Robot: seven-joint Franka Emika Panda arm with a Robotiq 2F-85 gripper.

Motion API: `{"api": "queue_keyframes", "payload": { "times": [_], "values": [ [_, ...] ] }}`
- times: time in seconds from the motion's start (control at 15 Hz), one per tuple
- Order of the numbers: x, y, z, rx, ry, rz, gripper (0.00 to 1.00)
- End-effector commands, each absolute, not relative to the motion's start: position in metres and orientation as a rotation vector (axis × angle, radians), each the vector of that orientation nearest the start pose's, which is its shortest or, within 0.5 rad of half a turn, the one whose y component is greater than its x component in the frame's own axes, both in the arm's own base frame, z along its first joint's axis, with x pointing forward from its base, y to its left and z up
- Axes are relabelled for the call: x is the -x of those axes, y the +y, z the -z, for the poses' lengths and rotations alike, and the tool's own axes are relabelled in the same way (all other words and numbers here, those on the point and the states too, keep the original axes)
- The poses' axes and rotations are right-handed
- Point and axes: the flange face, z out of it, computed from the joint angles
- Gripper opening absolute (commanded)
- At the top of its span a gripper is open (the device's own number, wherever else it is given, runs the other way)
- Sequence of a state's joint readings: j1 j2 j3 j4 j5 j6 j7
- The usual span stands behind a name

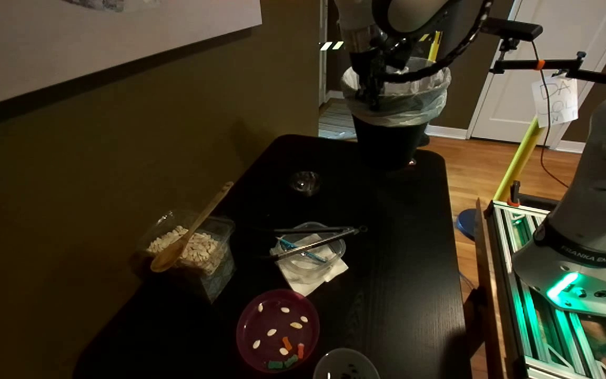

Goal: Move the black bin closer to the wall

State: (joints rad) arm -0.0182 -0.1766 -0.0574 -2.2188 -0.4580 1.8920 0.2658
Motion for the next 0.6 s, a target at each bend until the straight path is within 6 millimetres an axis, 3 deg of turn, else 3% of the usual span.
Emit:
{"api": "queue_keyframes", "payload": {
  "times": [0.0,0.27,0.33,0.53],
  "values": [
    [-0.444,-0.050,-0.467,3.551,-0.083,-0.221,0.01],
    [-0.445,-0.037,-0.473,3.479,-0.468,-0.306,0.01],
    [-0.449,-0.042,-0.466,3.522,-0.319,-0.238,0.05],
    [-0.448,-0.038,-0.465,3.490,-0.433,-0.281,0.01]
  ]
}}
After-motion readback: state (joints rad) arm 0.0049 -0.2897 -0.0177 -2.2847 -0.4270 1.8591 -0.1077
